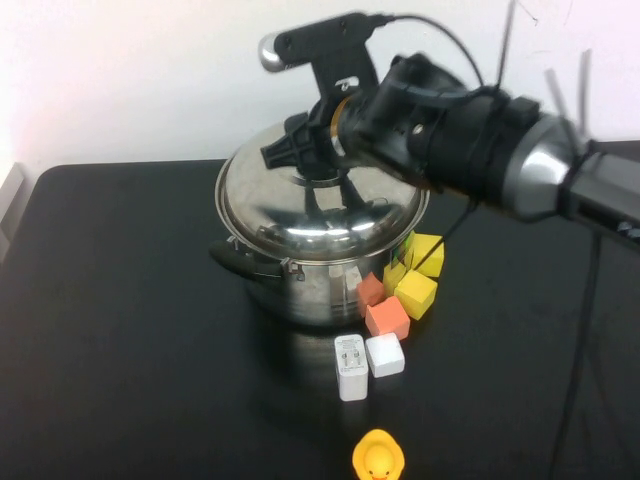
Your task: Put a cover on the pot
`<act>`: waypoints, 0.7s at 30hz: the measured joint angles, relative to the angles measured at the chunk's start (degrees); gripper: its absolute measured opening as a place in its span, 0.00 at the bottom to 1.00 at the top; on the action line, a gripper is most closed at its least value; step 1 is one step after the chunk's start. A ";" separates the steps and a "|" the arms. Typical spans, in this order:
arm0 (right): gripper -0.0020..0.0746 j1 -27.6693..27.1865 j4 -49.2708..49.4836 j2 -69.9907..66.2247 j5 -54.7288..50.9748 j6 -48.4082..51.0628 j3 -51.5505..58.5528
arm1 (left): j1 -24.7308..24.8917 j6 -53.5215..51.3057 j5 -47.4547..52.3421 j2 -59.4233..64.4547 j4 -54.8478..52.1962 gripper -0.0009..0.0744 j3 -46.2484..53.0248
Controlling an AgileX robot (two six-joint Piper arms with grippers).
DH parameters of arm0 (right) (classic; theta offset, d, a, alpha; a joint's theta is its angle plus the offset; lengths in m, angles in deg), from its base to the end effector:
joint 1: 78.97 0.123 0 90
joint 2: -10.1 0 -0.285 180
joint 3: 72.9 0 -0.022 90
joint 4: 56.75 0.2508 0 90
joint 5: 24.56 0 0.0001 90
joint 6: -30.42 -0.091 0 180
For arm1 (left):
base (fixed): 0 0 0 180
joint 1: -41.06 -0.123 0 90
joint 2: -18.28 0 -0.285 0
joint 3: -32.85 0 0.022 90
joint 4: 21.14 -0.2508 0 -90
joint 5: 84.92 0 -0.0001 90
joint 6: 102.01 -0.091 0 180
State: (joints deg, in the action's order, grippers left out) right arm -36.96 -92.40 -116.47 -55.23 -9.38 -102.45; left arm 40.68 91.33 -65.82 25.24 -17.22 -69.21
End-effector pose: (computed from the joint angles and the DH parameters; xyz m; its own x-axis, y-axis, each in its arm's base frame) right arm 0.3855 0.3108 0.2960 -0.4620 -0.2344 -0.8553 -0.3918 0.9192 -0.0403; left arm 0.0532 -0.0017 0.1797 -0.2350 -0.2946 -0.9263 -0.0563 0.9555 -0.2896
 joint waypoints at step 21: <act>0.13 -0.19 -1.49 35.28 32.90 1.57 32.86 | 0.00 0.00 0.00 0.00 0.00 0.01 0.00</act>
State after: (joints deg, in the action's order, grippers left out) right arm -37.15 -93.89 -81.19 -22.34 -7.80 -69.58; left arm 40.68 91.33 -65.82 25.24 -17.22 -69.21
